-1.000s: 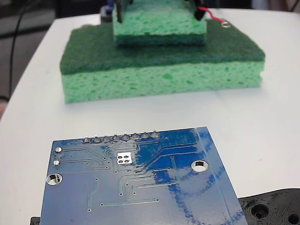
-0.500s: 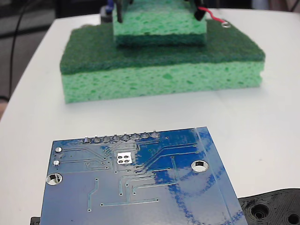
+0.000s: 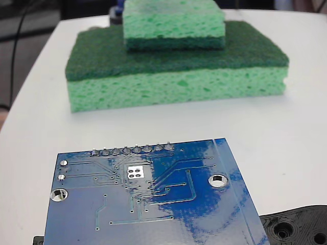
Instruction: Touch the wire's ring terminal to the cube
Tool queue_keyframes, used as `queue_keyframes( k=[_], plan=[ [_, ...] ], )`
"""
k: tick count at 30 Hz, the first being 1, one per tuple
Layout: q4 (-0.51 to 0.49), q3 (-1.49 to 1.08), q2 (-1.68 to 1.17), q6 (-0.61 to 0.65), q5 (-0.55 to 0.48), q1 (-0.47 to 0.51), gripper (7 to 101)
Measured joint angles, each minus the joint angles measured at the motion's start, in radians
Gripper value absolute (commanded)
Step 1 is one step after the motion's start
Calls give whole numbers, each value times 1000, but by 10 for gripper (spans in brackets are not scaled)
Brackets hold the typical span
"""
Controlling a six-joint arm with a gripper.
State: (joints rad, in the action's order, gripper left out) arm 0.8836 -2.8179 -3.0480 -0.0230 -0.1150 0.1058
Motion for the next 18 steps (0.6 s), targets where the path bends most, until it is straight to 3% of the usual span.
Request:
queue_keyframes(
  k=[4,18],
  plan=[
    [-32,69,69,-41,31,-67,1003],
    [-175,428,723,-187,399,-551,1003]
  ],
)
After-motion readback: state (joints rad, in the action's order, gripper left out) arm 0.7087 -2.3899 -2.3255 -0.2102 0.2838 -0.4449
